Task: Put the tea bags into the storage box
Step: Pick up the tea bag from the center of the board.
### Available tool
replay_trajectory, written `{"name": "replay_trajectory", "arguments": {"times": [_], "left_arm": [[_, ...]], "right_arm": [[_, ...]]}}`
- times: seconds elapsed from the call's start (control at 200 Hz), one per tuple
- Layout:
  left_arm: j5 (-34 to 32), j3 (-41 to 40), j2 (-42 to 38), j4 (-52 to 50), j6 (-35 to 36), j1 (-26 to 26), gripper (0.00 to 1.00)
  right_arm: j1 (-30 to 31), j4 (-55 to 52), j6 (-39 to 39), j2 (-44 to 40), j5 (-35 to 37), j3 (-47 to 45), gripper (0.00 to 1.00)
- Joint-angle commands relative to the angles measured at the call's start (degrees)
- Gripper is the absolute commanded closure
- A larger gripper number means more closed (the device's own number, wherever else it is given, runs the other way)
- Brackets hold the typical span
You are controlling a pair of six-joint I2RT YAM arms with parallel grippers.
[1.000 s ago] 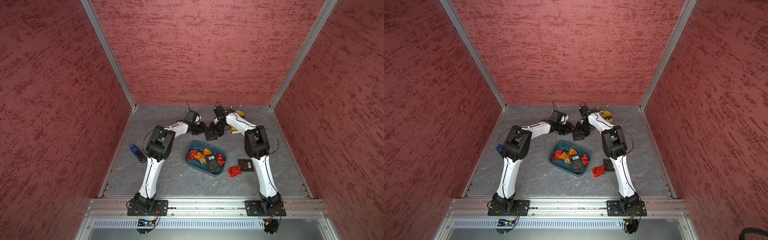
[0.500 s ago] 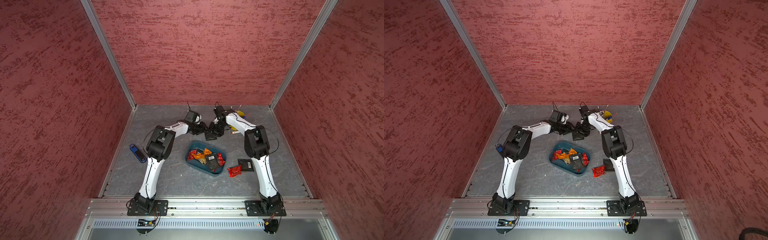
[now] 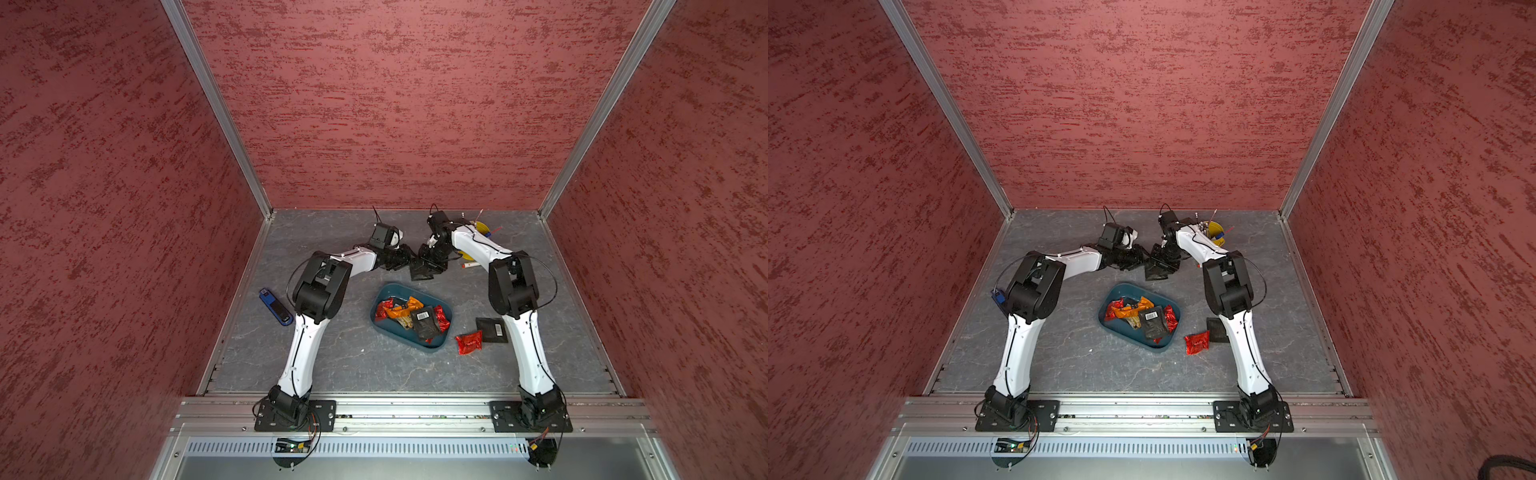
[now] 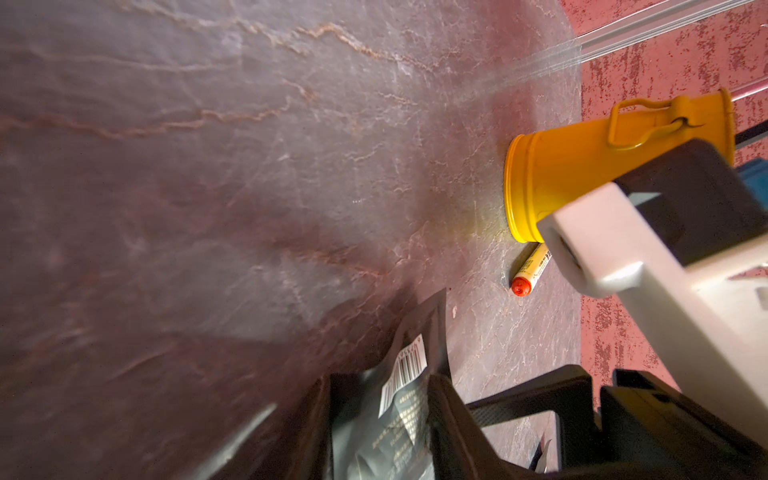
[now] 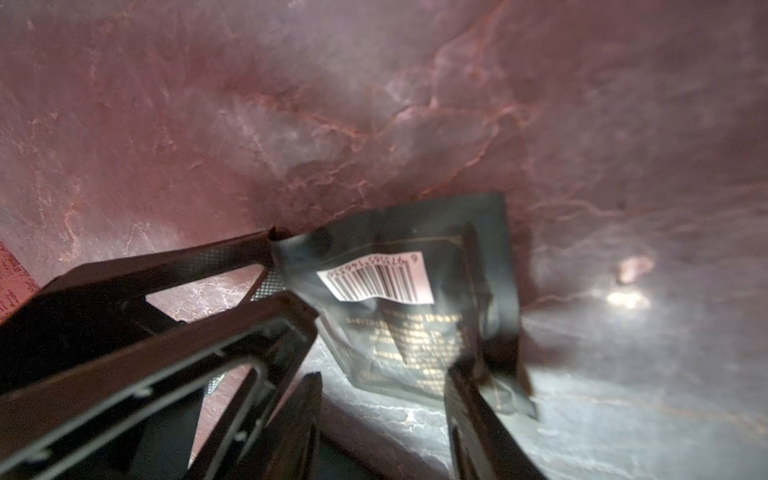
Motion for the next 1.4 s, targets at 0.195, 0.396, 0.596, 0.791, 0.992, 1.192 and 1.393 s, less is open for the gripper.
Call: {"name": "replay_trajectory", "arguments": {"times": [0.195,0.396,0.596,0.791,0.992,1.192,1.393], "left_arm": [[3.3,-6.3,-3.0,-0.3,0.5,-2.7,0.58],[2.8,-8.8,-4.7,-0.2,1.1,-2.5,0.58],[3.4,-6.8,-2.3,1.3,-0.6,-2.8,0.58],[3.6,-5.4,-1.3,1.0,-0.7,-3.5,0.58],[4.6,-4.6,-0.7,1.0,-0.6,-3.5,0.58],[6.0,-3.2,0.5,0.9,-0.8,-3.8,0.58],[6.3,-2.7,0.6,0.6,-0.5,-3.9,0.58]], "right_arm": [[0.7,1.0,0.7,5.0,-0.7,1.7,0.48],[0.7,1.3,1.1,5.3,-1.0,2.1,0.48],[0.7,0.5,0.5,4.7,-0.8,2.0,0.48],[0.7,0.6,0.7,4.7,-0.9,1.8,0.48],[0.7,1.1,1.0,5.0,-1.3,2.0,0.49],[0.7,1.2,1.0,5.2,-1.7,2.0,0.49],[0.7,1.5,1.1,5.2,-1.8,2.1,0.49]]}}
